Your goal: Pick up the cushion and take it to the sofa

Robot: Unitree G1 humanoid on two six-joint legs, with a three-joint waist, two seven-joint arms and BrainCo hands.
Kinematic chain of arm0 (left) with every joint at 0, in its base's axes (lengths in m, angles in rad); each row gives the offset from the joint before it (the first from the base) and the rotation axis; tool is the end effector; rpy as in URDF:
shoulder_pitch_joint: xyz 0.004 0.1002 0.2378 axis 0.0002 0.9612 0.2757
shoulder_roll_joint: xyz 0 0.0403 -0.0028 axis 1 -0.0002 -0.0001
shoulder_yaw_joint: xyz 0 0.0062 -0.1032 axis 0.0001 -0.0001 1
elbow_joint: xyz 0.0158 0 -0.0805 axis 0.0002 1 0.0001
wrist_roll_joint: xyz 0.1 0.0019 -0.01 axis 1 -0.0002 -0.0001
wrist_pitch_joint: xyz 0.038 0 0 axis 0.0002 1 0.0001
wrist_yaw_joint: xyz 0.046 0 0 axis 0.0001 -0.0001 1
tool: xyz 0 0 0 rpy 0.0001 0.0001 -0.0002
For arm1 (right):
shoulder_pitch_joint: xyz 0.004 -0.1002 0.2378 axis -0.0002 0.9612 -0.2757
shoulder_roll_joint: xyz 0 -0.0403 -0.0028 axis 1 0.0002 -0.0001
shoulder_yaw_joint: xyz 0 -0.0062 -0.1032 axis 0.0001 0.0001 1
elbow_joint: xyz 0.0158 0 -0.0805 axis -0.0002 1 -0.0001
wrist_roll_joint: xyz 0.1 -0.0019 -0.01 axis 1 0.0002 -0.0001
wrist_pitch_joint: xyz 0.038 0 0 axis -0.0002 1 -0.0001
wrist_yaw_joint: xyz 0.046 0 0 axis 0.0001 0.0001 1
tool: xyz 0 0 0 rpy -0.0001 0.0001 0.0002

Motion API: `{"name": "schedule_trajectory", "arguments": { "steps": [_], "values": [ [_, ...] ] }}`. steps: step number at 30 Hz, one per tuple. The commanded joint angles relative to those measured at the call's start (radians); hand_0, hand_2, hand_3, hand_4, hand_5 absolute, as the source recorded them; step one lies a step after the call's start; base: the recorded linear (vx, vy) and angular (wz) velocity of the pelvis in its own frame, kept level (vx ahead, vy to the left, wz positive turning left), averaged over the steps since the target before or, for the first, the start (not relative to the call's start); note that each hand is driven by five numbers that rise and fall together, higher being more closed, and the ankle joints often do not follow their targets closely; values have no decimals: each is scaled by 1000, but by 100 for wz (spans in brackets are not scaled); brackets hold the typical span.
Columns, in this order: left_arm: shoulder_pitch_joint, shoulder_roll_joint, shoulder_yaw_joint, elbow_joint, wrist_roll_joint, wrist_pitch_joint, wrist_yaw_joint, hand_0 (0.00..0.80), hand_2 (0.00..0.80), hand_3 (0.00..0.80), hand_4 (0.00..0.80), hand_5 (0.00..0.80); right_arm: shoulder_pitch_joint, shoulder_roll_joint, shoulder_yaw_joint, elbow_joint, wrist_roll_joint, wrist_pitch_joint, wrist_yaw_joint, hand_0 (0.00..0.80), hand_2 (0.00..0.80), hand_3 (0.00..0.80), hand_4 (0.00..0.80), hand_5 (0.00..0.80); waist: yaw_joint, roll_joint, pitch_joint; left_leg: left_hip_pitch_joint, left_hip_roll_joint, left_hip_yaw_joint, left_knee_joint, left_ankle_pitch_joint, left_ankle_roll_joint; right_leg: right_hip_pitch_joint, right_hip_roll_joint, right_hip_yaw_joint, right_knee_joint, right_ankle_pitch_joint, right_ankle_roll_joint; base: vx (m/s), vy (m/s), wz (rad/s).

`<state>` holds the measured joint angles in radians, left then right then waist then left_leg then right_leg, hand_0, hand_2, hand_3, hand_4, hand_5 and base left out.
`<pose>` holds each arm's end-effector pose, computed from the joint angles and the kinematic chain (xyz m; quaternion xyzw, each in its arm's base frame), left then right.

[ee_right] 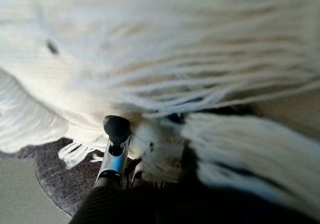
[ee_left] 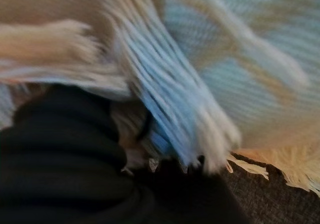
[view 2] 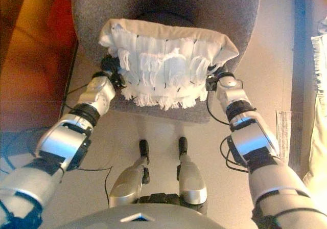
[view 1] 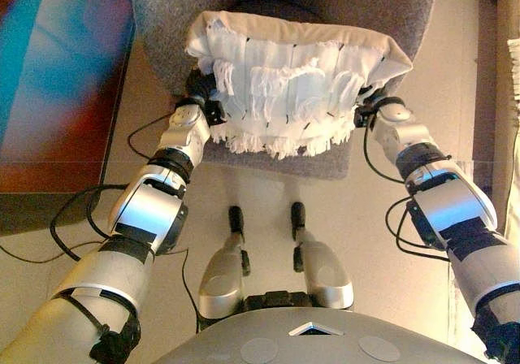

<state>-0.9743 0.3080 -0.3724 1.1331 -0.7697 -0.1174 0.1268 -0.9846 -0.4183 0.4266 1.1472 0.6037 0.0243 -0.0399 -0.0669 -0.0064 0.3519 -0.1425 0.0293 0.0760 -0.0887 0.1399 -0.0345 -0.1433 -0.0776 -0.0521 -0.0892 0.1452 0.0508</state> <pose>0.3548 0.1642 0.1142 -0.0730 0.0559 0.0393 0.9950 0.3535 -0.1982 0.1178 -0.0604 0.1140 -0.0219 0.9914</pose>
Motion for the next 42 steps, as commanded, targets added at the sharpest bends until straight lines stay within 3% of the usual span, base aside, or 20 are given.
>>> {"name": "schedule_trajectory", "arguments": {
  "steps": [1,7,14,18,21,25,31,36,42],
  "values": [
    [-205,-31,-72,78,-31,-26,-12,0,0,0,0,0,-209,4,32,26,37,-72,7,0,0,0,0,0,5,16,27,12,-25,6,2,-87,-16,-36,-28,10,62,-59,44,-19,38,1],
    [-229,31,-67,71,-31,-52,-33,0,0,0,0,0,-256,-76,27,8,37,-100,-25,0,0,0,0,0,1,27,54,-28,-29,9,7,-71,-19,-94,-31,9,91,-56,48,-34,43,0],
    [-212,131,-70,-12,-117,-113,-32,0,0,0,0,0,-255,-192,15,-110,87,-192,-101,0,0,0,0,0,-9,40,98,-82,-29,20,5,-62,-15,-157,-25,13,104,-50,50,-37,27,-1],
    [-133,198,-35,-103,-146,-147,-6,0,0,0,0,0,-170,-256,-29,-234,80,-253,-147,0,0,0,0,0,-9,41,110,-93,-33,25,6,-62,-14,-166,-29,-2,104,-51,50,0,0,0],
    [-45,256,-11,-182,-128,-137,27,0,0,0,0,0,-48,-319,-71,-368,40,-237,-198,0,0,0,0,0,-9,38,109,-93,-34,28,10,-63,-14,-164,-31,-12,108,-55,48,0,0,0],
    [94,318,65,-219,-143,-142,69,0,0,0,0,0,121,-385,-164,-418,52,-257,-232,0,0,0,0,0,-5,35,99,-80,-36,33,15,-70,-13,-146,-36,-31,109,-70,45,7,-1,3],
    [332,330,223,-169,-89,-114,105,0,0,0,0,0,377,-386,-383,-383,69,-279,-342,0,0,0,0,0,1,29,68,-56,-38,29,27,-92,-15,-110,-47,-60,106,-90,43,3,-6,2],
    [414,343,294,-69,-86,-39,94,0,0,0,0,0,489,-371,-495,-267,84,-305,-340,0,0,0,0,0,3,27,41,-31,-38,24,22,-100,-12,-81,-46,-72,99,-100,41,5,1,1],
    [622,238,317,-24,38,-6,43,0,0,0,0,0,734,-236,-544,-286,19,-273,-334,0,0,0,0,0,-7,11,0,13,-36,22,10,-110,-3,-27,-31,-72,69,-98,35,0,0,0]
  ]
}}
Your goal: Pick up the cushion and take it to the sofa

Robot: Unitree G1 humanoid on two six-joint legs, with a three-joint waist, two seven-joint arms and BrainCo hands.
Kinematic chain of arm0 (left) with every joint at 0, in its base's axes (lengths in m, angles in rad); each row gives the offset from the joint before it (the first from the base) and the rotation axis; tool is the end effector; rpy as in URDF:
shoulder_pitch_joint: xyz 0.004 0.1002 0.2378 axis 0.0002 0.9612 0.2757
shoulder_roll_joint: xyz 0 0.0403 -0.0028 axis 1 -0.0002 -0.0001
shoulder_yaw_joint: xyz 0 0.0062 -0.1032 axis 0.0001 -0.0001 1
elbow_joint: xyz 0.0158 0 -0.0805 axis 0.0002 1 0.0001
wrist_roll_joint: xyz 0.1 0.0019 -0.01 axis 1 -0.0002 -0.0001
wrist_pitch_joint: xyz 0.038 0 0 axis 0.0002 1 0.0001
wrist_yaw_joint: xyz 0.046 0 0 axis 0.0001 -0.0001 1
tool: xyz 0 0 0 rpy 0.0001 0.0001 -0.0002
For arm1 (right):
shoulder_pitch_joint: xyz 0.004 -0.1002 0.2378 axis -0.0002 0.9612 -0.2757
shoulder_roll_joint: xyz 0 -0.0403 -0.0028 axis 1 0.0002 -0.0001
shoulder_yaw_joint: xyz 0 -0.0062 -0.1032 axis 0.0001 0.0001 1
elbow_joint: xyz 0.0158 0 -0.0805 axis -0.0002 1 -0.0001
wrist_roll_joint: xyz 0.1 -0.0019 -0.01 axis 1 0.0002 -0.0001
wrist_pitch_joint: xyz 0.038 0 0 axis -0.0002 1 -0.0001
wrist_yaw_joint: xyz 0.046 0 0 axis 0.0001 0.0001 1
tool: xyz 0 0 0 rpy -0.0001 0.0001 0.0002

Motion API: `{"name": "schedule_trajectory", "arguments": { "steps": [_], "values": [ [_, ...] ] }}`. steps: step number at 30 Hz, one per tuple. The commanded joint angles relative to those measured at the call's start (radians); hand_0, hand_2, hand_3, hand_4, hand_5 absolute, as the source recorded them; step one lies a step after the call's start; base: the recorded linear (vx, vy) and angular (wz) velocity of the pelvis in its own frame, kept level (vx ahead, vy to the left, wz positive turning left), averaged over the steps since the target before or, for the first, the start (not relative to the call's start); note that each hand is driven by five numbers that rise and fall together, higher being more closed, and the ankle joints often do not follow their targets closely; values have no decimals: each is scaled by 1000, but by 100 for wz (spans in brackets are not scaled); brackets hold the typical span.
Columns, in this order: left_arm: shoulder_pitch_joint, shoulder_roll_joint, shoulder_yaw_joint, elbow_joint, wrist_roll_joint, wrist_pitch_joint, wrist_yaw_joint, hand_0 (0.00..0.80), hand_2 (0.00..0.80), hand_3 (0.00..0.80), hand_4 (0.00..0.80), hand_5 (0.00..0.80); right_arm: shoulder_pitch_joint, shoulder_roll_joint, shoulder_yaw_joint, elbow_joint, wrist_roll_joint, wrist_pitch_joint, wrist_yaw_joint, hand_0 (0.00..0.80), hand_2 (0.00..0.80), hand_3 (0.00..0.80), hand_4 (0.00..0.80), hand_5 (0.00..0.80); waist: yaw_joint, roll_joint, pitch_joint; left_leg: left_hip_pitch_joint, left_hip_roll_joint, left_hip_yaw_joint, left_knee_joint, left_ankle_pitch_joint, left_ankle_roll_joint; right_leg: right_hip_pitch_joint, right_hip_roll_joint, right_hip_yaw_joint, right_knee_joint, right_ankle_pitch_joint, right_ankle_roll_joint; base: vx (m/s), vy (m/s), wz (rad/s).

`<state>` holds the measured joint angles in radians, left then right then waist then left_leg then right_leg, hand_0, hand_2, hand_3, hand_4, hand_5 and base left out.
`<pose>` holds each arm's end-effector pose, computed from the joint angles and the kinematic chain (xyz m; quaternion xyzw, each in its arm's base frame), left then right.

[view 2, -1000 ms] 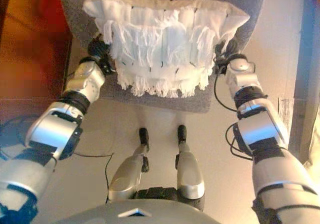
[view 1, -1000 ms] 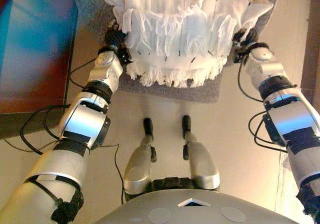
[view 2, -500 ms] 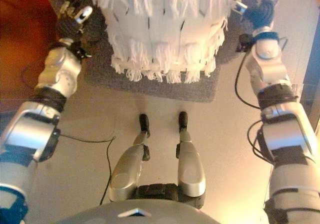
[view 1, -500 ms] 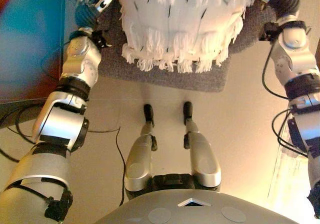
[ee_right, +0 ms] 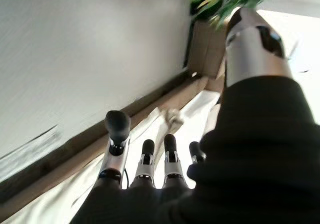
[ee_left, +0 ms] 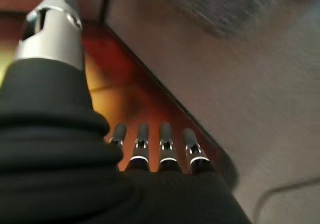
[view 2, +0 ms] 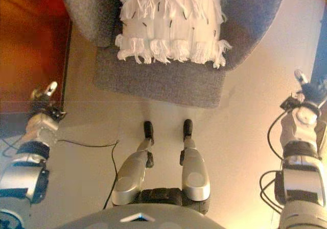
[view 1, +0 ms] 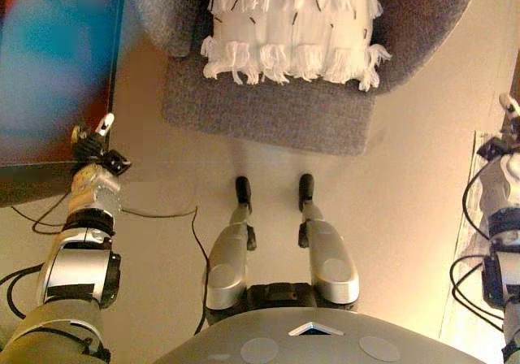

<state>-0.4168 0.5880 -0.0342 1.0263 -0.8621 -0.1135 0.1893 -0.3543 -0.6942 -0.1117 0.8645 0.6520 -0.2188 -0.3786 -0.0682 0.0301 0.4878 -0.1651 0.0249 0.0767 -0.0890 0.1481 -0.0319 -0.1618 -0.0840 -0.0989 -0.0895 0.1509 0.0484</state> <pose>0.2378 0.3187 0.0222 -0.1208 0.1622 0.3328 0.9210 0.2308 -0.3525 0.0660 0.0067 0.0340 -0.4311 0.9016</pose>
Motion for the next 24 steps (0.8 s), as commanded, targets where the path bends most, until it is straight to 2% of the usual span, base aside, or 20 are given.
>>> {"name": "schedule_trajectory", "arguments": {
  "steps": [1,4,6,7,9,13,15,19,24],
  "values": [
    [100,-68,-28,71,154,-5,-19,0,0,0,0,0,136,62,-11,8,-32,-29,24,0,0,0,0,0,-3,-27,-144,43,-31,21,10,-119,-4,1,-23,-28,65,-104,37,0,0,0],
    [211,-154,-44,61,229,45,-30,0,0,0,0,0,231,146,-7,100,-83,-12,70,0,0,0,0,0,10,-32,-179,74,-31,15,10,-124,4,38,-14,-34,58,-103,31,49,-42,3],
    [262,-202,-59,103,292,63,-46,0,0,0,0,0,276,203,36,202,-177,15,96,0,0,0,0,0,20,-36,-204,98,-28,14,10,-127,7,66,-9,-38,55,-105,27,42,-37,10],
    [288,-222,-68,118,303,73,-38,0,0,0,0,0,301,241,73,235,-245,62,99,0,0,0,0,0,26,-40,-219,112,-28,13,10,-130,9,82,-6,-37,53,-107,24,49,-36,12],
    [319,-251,-74,156,346,80,-28,0,0,0,0,0,333,293,129,306,-284,109,143,0,0,0,0,0,33,-47,-247,139,-27,10,8,-134,14,111,-1,-39,50,-110,22,82,-41,6],
    [357,-316,-88,275,411,116,-14,0,0,0,0,0,375,412,185,419,-289,214,222,0,0,0,0,0,41,-58,-311,201,-27,1,2,-145,22,174,9,-33,46,-118,17,106,-36,3],
    [366,-341,-75,301,406,148,-19,0,0,0,0,0,381,454,215,443,-349,229,281,0,0,0,0,0,44,-59,-333,227,-28,-4,2,-153,23,206,11,-34,37,-120,14,62,-8,1],
    [373,-389,-85,335,439,204,-62,0,0,0,0,0,372,518,293,448,-403,258,317,0,0,0,0,0,45,-56,-368,267,-32,-10,2,-172,23,255,14,-34,21,-130,9,9,1,1],
    [380,-400,-129,331,464,236,-93,0,0,0,0,0,372,524,326,426,-418,273,329,0,0,0,0,0,39,-51,-396,298,-30,-4,2,-188,24,289,16,-32,13,-141,11,0,0,0]
  ]
}}
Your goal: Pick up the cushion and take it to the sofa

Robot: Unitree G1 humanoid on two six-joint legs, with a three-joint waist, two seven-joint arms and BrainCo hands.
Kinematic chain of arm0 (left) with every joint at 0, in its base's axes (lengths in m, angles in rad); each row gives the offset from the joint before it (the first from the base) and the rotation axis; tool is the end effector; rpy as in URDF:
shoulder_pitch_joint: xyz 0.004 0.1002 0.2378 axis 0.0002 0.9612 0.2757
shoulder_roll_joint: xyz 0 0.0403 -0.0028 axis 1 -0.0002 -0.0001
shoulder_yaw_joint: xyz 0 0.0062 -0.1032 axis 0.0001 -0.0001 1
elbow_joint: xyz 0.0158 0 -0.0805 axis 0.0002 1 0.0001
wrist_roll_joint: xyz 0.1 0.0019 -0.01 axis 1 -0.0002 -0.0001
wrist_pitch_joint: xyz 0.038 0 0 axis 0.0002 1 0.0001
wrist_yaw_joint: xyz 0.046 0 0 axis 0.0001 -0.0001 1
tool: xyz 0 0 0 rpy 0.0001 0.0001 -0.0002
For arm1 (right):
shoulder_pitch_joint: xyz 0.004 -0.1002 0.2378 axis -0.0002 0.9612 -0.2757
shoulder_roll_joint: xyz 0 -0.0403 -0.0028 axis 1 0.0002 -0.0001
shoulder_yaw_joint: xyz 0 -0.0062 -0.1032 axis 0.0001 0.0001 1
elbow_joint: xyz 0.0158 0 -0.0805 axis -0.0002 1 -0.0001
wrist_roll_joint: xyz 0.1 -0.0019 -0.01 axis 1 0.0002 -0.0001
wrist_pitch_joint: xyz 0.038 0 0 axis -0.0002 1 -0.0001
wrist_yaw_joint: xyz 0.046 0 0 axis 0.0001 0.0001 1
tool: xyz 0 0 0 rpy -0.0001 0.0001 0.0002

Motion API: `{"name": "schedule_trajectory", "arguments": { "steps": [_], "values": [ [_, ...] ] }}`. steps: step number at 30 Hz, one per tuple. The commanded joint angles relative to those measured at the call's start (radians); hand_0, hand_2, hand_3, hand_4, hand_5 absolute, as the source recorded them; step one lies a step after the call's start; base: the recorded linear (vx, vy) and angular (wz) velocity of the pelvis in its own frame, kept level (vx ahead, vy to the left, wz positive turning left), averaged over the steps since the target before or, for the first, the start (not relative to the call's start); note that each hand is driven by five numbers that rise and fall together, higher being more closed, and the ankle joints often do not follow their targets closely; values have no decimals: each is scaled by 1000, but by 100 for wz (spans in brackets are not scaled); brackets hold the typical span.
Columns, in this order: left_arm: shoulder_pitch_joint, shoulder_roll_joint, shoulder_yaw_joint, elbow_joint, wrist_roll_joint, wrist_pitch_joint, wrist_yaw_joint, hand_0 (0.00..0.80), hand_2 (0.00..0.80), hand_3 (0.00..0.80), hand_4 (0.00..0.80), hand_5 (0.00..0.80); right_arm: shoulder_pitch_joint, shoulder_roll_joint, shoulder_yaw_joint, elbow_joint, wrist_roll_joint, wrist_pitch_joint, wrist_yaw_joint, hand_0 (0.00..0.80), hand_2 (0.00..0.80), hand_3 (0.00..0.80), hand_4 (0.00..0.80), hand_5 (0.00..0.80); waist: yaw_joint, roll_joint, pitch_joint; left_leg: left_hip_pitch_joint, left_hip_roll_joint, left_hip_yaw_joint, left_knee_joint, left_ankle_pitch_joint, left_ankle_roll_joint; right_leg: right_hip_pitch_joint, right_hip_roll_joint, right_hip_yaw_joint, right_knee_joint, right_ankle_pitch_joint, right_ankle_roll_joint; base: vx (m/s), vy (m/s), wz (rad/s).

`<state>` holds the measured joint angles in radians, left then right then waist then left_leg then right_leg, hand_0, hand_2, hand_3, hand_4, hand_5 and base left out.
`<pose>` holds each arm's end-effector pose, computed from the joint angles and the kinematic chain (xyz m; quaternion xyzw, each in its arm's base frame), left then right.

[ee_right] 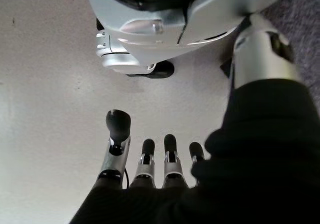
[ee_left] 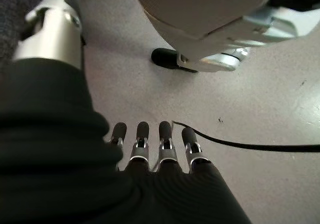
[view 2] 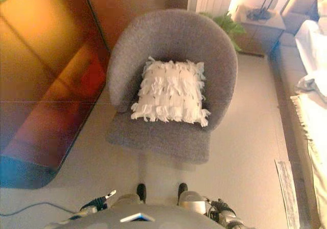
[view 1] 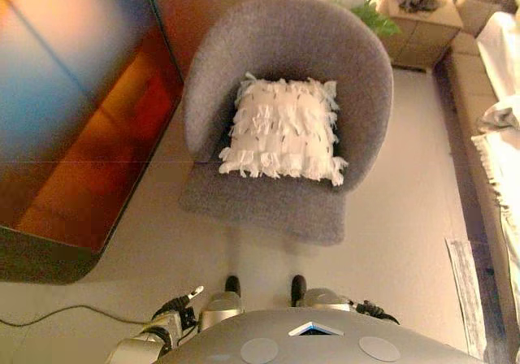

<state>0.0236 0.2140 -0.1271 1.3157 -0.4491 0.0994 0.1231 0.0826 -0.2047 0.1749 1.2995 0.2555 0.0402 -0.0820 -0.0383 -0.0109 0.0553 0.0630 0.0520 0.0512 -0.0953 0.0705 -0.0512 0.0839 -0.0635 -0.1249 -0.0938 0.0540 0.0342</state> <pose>0.0432 0.2183 -0.1227 -0.0223 0.6427 0.1972 0.7399 0.0259 -0.2137 -0.1248 -0.0537 0.6477 -0.1089 0.7521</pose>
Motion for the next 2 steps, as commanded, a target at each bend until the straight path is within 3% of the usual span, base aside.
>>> {"name": "schedule_trajectory", "arguments": {
  "steps": [1,2],
  "values": [
    [-61,-25,-42,40,52,27,-29,0,0,0,0,0,-65,33,39,-8,-19,16,33,0,0,0,0,0,8,-10,35,73,-56,23,8,-112,43,46,-4,-6,17,-45,25,0,0,0],
    [-61,-24,-49,38,53,32,-34,0,0,0,0,0,-62,30,36,-6,-16,17,34,0,0,0,0,0,6,-9,33,78,-56,26,8,-115,44,50,-4,-5,17,-46,25,0,0,0]
  ]
}}
